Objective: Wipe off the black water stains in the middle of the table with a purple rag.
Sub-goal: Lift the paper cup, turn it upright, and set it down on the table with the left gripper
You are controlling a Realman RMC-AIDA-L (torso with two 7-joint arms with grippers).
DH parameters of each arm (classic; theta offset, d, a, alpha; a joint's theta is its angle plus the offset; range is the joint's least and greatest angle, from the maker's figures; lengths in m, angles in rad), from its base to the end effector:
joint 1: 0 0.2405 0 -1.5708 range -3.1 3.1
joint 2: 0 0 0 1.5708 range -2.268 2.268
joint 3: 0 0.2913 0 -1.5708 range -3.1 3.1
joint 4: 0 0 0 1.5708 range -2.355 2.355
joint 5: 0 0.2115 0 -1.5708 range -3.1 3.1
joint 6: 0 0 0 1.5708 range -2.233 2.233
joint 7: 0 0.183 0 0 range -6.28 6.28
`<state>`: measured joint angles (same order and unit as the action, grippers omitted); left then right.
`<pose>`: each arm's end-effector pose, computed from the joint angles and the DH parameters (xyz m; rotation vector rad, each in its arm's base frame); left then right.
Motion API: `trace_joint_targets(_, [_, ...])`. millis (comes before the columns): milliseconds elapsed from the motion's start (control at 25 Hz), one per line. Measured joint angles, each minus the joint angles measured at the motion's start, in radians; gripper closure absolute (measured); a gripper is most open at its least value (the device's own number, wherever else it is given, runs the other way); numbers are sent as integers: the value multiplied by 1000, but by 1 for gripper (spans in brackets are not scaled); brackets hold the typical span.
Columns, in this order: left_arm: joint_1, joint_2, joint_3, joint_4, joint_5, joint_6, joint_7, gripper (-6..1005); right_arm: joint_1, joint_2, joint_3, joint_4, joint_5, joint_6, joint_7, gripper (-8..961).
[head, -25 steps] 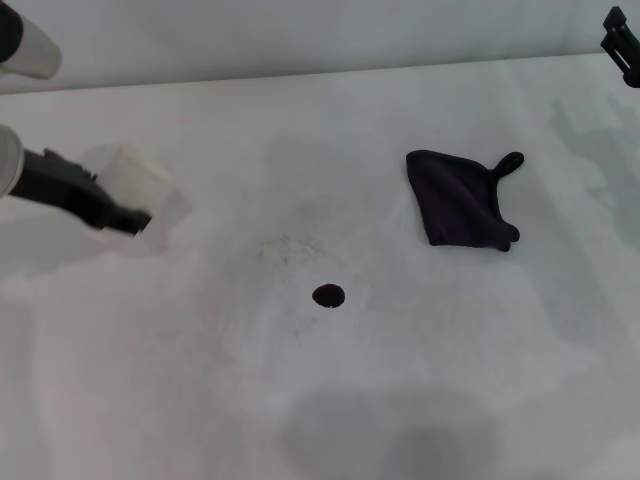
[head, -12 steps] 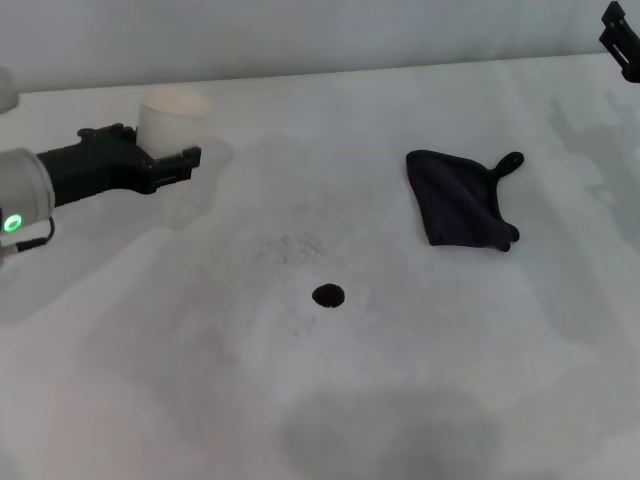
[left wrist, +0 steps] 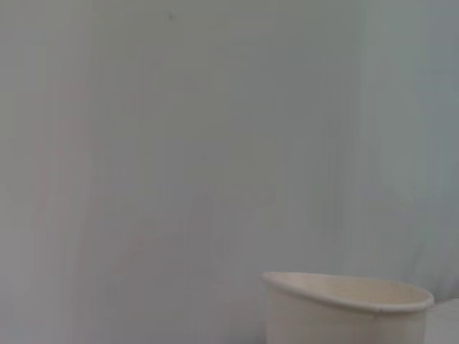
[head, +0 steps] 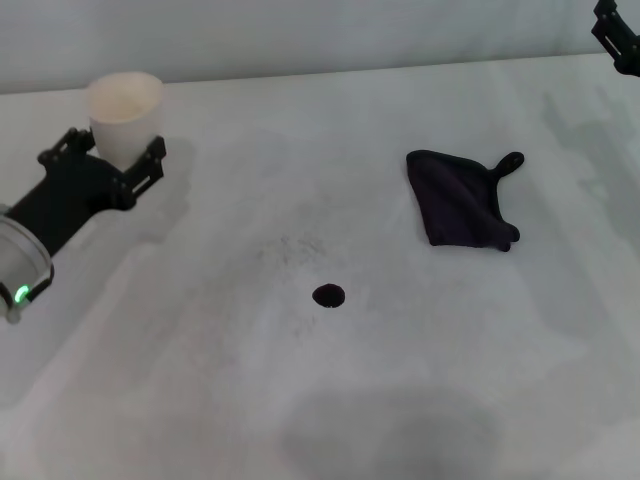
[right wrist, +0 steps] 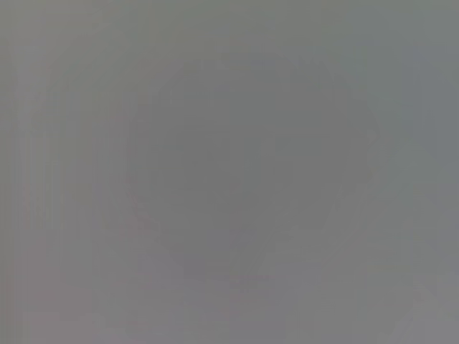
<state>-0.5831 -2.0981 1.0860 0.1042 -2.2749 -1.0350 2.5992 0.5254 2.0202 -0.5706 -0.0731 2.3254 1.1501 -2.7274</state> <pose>-0.3072 0.4105 -0.0915 -2.0771 -0.5542 -0.6817 0.3730 0.4189 0.0367 -1.4957 0.5835 0.7471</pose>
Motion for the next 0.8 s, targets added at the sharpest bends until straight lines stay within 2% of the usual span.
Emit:
trace_joint_targets(320, [-17,-5,0,-94,-3,11,37,252,16,1,-5,4,0,-22,0,82])
trace_joint_targets(800, [34,-5,-9,-133,-5,13,38,249,12,2,-10,6,-3,-24,0,82])
